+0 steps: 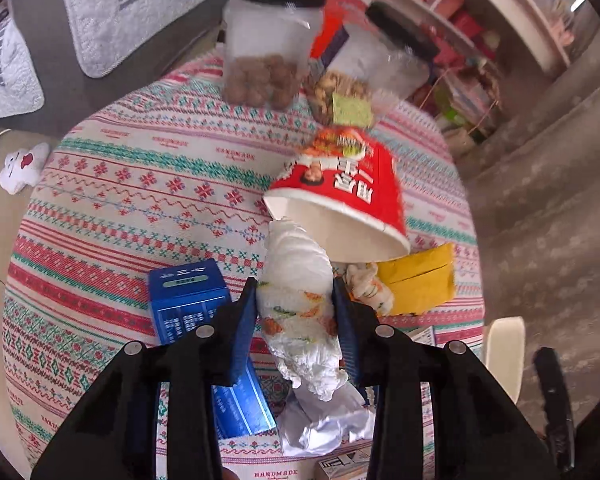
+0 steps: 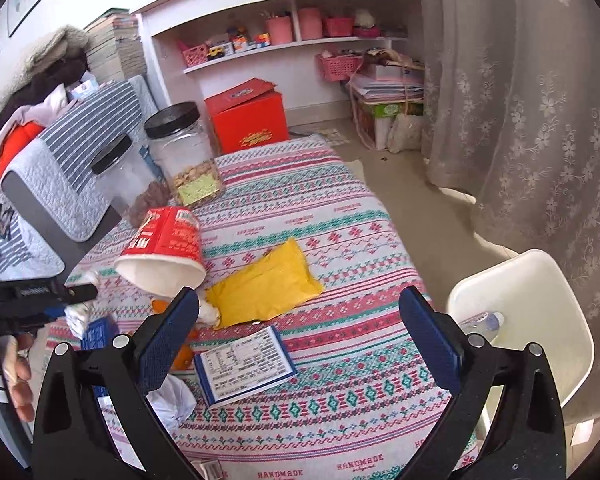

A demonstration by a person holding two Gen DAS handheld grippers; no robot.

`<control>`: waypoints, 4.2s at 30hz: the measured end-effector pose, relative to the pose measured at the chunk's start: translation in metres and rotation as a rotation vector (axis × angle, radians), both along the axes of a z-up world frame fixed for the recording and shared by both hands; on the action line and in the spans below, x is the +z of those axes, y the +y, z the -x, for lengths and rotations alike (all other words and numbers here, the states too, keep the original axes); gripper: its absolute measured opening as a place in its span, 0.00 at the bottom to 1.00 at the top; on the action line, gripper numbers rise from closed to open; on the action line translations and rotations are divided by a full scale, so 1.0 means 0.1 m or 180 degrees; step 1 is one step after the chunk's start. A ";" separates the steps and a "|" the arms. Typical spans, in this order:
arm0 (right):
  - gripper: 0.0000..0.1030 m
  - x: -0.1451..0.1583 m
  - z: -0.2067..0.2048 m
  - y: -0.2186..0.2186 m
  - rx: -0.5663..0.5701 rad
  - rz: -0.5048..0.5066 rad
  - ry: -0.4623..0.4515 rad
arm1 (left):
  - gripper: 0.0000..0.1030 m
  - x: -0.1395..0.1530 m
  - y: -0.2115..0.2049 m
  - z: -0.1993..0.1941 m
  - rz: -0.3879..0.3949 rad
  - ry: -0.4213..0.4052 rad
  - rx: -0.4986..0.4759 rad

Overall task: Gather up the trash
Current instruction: 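Grasp the white wrapper with the left tool while the right tool grasps the blue box, then carry wrapper and blue box to the white bin and release both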

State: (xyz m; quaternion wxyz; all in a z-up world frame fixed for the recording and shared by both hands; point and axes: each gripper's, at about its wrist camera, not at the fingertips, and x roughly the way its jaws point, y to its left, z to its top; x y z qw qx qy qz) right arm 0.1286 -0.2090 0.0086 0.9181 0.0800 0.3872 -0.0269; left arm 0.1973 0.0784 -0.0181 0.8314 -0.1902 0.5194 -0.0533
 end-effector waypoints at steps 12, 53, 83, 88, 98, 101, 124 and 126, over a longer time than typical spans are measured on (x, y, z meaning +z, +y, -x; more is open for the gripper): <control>0.93 -0.35 -0.47 1.94 0.1425 0.0131 0.1055 | 0.36 0.24 1.28 0.79 -0.0467 -0.0759 0.1298; 0.52 0.62 -0.25 1.23 0.0703 0.0117 -0.0093 | 0.36 0.80 0.74 0.93 -0.0360 -0.1527 0.0883; 0.91 0.39 0.81 -2.64 -0.1948 0.0518 -0.0515 | 0.36 0.97 -3.03 0.86 -0.0616 -0.1633 -0.1012; 0.93 0.52 1.06 -2.88 -0.2338 0.0529 -0.0729 | 0.36 0.84 -3.61 0.86 -0.0389 -0.1439 -0.1283; 0.93 0.60 1.26 -3.10 -0.2610 0.0581 -0.0810 | 0.38 0.68 -4.24 0.87 -0.0145 -0.1203 -0.1609; 0.93 0.62 1.28 -3.09 -0.2644 0.0639 -0.0823 | 0.49 0.65 -4.33 0.85 -0.0088 -0.1125 -0.1663; 0.93 0.67 0.87 -2.06 -0.1834 0.1150 -0.0936 | 0.88 0.77 -3.12 0.73 -0.1003 -0.1322 -0.0763; 0.93 0.66 0.81 -1.95 -0.1742 0.1138 -0.0920 | 0.88 0.72 -2.92 0.68 -0.1061 -0.1223 -0.0687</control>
